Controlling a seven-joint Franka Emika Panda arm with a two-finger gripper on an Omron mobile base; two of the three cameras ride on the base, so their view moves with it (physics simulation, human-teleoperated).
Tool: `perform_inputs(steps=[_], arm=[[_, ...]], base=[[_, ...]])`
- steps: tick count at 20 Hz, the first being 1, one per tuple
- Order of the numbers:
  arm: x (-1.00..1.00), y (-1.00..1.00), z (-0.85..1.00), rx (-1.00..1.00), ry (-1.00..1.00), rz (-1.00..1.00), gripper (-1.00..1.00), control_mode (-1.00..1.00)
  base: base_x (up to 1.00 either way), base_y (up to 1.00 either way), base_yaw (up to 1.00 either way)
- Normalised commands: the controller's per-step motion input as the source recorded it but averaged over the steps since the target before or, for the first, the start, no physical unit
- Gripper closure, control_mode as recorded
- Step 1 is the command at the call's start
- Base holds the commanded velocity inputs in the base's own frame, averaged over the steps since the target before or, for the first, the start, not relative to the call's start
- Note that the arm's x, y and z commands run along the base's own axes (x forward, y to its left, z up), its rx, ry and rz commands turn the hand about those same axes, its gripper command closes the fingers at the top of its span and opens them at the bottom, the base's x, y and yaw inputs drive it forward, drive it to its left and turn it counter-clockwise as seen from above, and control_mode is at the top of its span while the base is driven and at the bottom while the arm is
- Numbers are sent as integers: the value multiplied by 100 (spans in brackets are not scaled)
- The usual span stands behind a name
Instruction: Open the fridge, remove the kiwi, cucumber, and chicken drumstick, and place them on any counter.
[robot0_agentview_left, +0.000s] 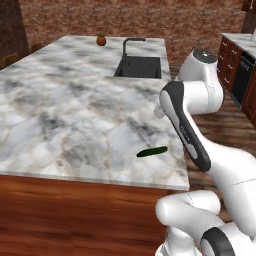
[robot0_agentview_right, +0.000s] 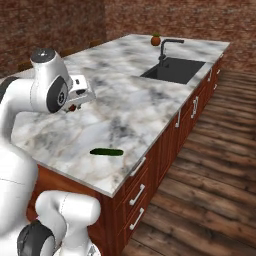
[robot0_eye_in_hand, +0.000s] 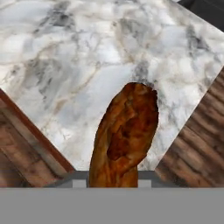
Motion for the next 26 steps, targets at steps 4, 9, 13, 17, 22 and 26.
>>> perform_inputs(steps=[4, 9, 13, 17, 22, 26], arm=[[100, 23, -98, 0, 43, 7, 100, -100], [97, 53, -100, -1, 26, 7, 100, -100], [71, 66, -69, -2, 9, 7, 100, -100], [91, 55, -58, -1, 12, 4, 100, -100], [86, 39, -93, -4, 18, 4, 100, -100], [54, 25, -100, -3, 13, 4, 100, -100]], base=[[0, 0, 0], [0, 0, 0], [0, 0, 0], [0, 0, 0], [0, 0, 0], [0, 0, 0]])
